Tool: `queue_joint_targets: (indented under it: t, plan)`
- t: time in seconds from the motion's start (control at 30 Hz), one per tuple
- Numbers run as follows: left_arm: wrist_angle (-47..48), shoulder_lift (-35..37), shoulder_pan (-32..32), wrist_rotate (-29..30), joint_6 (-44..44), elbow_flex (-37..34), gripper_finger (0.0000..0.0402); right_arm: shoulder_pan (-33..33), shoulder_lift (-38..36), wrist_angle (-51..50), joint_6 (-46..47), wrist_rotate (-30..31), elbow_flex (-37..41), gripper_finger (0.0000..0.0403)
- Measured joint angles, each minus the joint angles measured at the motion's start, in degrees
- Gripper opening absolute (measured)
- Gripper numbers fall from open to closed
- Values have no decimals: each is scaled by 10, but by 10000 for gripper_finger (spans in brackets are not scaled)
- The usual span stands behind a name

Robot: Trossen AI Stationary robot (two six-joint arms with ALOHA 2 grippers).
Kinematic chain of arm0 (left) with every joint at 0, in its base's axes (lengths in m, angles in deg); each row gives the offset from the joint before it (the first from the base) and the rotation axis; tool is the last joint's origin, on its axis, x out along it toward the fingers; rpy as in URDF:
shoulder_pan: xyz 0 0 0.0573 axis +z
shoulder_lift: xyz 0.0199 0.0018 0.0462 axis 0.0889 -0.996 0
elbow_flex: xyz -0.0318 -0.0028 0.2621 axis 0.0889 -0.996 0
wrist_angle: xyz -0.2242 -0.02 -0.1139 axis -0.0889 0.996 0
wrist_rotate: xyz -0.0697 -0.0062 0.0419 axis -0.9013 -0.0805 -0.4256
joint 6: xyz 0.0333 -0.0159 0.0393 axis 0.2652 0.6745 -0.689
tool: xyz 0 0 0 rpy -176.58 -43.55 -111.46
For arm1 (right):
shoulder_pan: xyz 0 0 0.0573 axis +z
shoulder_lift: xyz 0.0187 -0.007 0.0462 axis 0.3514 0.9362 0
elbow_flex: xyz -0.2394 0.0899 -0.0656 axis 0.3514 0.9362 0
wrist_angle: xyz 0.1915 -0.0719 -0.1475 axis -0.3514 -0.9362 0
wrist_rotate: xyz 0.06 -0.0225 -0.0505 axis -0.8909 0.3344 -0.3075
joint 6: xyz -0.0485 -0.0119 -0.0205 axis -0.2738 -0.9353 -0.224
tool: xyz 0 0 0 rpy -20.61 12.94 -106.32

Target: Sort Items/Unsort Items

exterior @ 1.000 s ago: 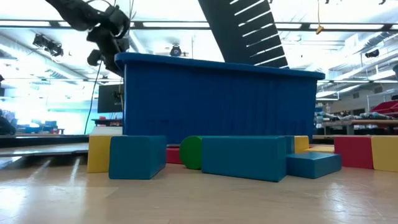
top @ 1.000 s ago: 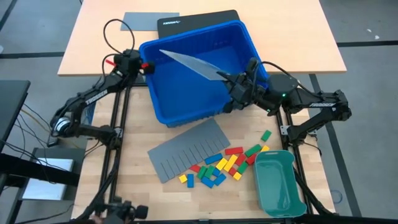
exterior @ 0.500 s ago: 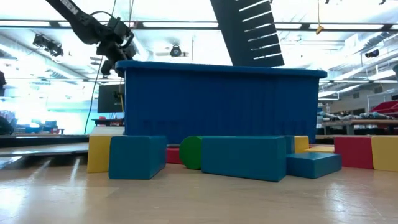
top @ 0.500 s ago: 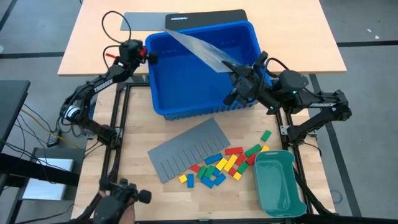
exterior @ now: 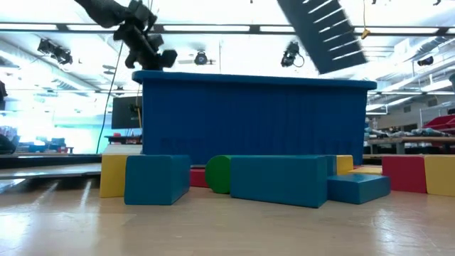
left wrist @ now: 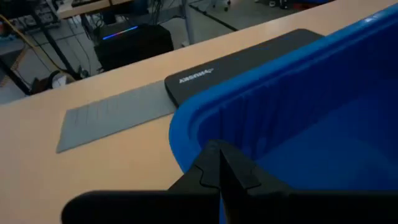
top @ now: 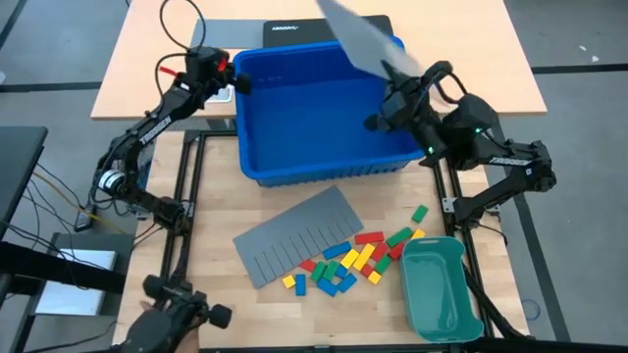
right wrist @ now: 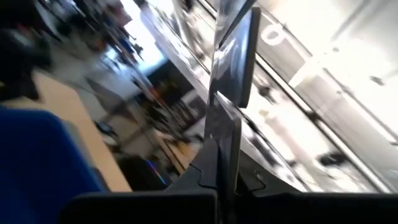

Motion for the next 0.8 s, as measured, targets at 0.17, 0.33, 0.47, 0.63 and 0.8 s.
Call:
queue_joint_targets:
  t: [0.17, 0.33, 0.47, 0.63, 0.8]
  plan:
    - [26, 21, 0, 14, 10, 2, 1, -41, 0, -2, -14, 61, 0, 0]
    - [74, 15, 7, 18, 29, -21, 1, -117, -14, -136, 148, 112, 1, 0]
    - [56, 17, 7, 23, 34, -53, 1, -186, -50, -308, 385, 62, 1, 0]
    - [31, 17, 8, 14, 35, -79, 1, -275, -80, -408, 591, -47, 46, 0]
    - [9, 17, 8, 12, 35, -95, 1, -316, -113, -363, 687, -158, 124, 0]
